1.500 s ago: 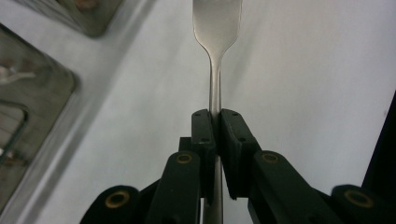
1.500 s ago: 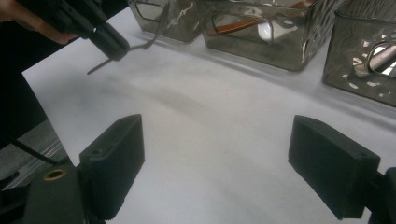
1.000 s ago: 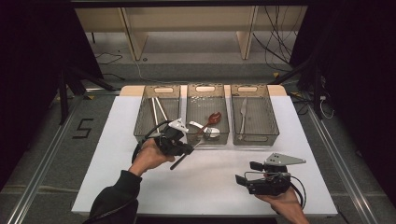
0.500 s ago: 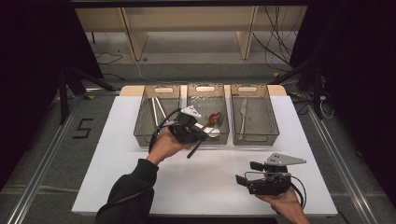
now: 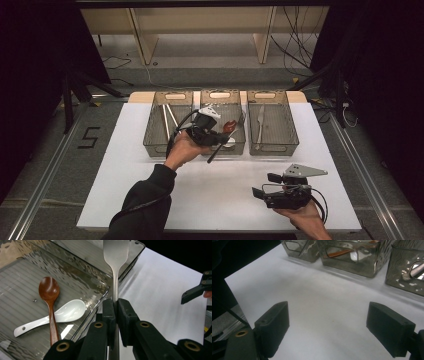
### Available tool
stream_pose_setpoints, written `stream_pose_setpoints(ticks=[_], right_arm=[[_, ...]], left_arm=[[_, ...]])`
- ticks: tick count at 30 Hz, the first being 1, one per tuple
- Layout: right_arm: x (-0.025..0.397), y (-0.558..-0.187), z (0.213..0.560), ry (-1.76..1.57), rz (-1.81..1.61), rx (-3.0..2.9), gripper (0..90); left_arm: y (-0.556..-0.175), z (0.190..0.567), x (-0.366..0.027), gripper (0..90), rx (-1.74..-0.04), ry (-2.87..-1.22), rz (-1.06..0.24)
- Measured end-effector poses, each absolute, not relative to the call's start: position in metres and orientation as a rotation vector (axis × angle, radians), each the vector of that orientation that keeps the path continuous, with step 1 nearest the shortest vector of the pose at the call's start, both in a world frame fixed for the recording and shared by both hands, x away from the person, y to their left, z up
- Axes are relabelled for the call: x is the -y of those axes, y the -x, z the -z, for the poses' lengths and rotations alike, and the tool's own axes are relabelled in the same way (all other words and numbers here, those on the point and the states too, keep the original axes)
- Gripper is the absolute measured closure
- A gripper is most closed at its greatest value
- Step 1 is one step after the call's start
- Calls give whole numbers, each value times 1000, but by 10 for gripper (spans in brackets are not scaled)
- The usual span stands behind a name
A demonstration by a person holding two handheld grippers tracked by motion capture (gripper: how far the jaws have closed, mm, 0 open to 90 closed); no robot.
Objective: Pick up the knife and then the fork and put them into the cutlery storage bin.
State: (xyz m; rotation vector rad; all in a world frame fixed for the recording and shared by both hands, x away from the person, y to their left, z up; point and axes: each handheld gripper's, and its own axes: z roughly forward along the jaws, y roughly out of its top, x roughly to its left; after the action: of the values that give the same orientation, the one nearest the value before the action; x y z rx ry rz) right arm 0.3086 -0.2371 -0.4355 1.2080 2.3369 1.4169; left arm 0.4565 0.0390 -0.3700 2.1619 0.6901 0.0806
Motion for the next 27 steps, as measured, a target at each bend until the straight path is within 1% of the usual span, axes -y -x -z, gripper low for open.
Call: stream_pose_setpoints(ticks=[27], right_arm=[[238, -309, 436, -1203, -1426, -2336, 191]], left_arm=[[-480, 361, 8, 841, -679, -2107, -60]])
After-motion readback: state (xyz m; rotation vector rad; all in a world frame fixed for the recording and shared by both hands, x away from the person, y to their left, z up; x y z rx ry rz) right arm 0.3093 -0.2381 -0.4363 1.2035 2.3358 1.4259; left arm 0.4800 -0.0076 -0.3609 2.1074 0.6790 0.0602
